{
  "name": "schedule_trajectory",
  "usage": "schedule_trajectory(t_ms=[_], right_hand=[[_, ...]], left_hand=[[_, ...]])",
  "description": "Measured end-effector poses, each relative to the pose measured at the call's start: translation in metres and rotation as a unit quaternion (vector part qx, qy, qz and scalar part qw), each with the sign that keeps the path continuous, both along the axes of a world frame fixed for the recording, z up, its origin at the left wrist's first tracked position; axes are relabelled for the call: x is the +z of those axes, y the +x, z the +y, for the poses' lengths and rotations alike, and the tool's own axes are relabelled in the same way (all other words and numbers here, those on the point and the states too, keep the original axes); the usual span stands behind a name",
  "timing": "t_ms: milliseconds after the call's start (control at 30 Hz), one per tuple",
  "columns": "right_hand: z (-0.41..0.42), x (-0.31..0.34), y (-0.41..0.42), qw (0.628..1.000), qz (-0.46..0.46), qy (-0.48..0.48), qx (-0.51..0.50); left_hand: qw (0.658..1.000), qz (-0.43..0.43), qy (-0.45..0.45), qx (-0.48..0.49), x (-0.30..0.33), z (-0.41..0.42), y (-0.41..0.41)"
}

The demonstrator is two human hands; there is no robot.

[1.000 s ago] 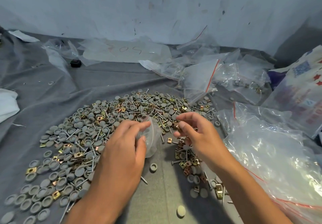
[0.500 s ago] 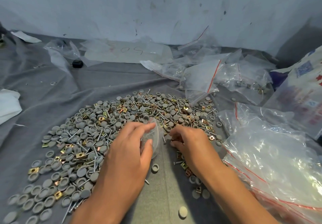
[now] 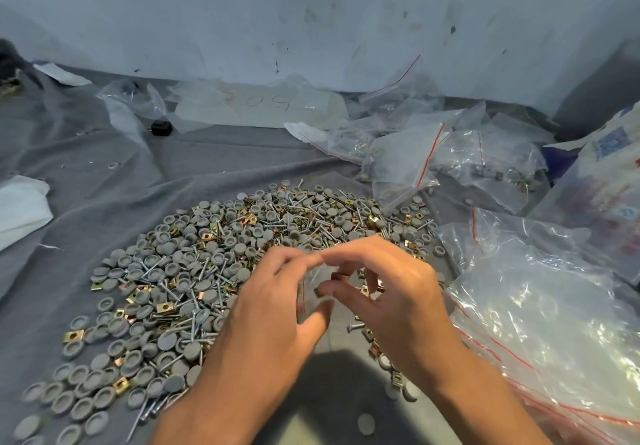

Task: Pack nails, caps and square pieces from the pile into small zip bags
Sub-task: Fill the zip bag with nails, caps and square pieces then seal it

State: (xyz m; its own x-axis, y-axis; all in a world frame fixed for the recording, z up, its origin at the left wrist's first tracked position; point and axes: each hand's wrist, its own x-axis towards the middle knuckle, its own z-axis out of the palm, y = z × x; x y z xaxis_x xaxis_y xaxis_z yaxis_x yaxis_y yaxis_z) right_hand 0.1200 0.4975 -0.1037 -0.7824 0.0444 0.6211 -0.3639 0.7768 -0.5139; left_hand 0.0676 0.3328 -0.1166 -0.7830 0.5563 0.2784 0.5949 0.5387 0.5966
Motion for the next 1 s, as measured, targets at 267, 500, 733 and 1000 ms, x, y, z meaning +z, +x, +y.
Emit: schedule_trajectory(t_ms=[267,500,733,1000], right_hand=[[-0.001,-0.003,0.001,0.997,0.007,0.070,-0.013],[0.017,0.002,0.007,0.965,-0.014,0.246,-0.084],[0.024,0.009,0.007,0.981,0.034,0.174,-0.075],[0.014,0.018,0.011,0.976,-0.033,-0.214,0.003]], left_hand=[[0.999,0.032,0.025,-0.028,0.006,0.001,0.002],[0.998,0.026,0.030,-0.050,0.017,-0.006,0.001],[0.986,0.099,0.135,-0.016,0.027,-0.010,-0.002],[0.891,-0.199,0.407,0.032,0.029,-0.013,-0.011]])
